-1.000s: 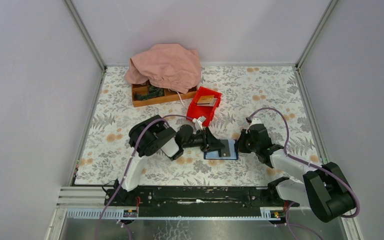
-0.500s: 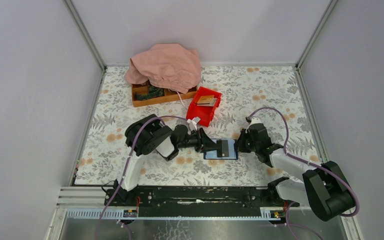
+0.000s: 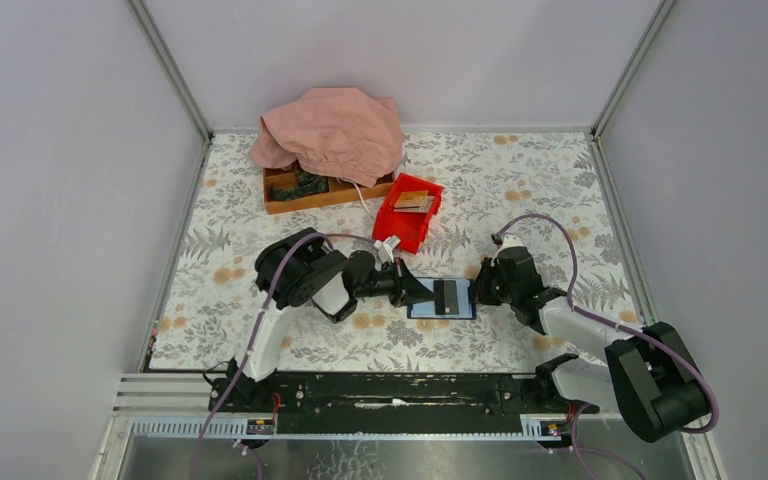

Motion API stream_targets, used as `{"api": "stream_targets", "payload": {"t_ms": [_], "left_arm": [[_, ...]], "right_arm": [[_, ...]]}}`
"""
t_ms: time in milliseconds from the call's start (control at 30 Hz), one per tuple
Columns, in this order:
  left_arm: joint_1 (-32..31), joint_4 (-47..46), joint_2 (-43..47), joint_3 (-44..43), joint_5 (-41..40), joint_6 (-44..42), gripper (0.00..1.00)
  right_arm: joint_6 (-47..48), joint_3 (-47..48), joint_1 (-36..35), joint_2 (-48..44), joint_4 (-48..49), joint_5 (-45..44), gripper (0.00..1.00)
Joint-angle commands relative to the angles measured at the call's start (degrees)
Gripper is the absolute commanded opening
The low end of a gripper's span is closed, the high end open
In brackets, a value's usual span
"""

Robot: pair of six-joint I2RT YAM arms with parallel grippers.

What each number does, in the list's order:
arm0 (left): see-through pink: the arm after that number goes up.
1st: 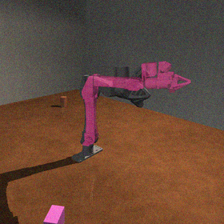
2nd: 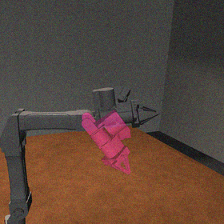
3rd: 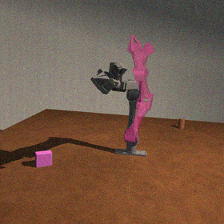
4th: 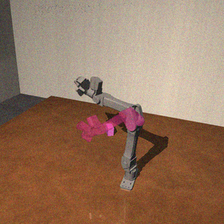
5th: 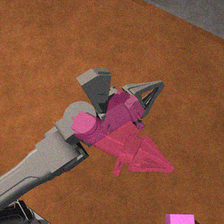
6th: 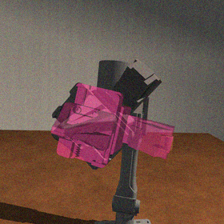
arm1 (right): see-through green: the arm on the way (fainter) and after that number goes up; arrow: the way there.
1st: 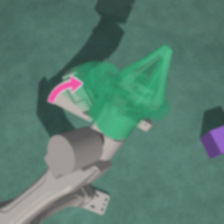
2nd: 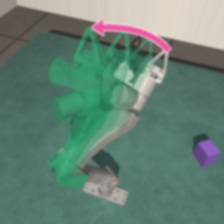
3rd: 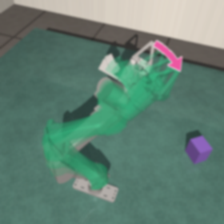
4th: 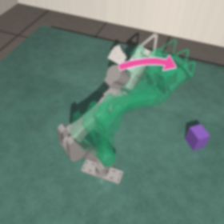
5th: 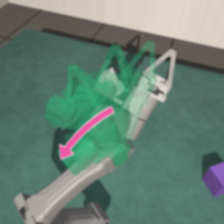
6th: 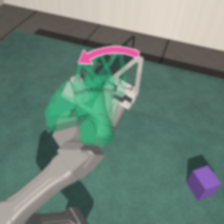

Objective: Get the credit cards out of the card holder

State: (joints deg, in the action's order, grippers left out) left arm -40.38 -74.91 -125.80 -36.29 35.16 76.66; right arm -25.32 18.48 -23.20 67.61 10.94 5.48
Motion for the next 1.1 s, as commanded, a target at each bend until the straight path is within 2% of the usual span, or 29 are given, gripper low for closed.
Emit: {"api": "stream_targets", "payload": {"t_ms": [0,267,600,767,1067], "left_arm": [[0.3,-2.1,-1.2,0.4,0.4,-0.4,0.0],[1.6,1.3,3.8,4.2,0.3,-4.1,0.0],[3.1,-1.8,7.1,9.0,-0.2,-4.2,0.0],[3.0,2.3,12.3,9.2,-0.6,-7.5,0.0],[3.1,15.5,22.7,8.1,-2.4,-16.4,0.0]], "right_arm": [[0.6,0.9,-0.1,0.9,-2.7,-0.6,0.0],[0.7,0.9,-0.1,0.9,-2.6,-0.6,0.0],[0.6,0.9,0.0,0.9,-2.4,-0.6,0.0],[0.7,0.9,0.0,1.0,-2.5,-0.6,0.0],[0.7,0.9,-0.1,0.8,-2.5,-0.6,0.0]]}}
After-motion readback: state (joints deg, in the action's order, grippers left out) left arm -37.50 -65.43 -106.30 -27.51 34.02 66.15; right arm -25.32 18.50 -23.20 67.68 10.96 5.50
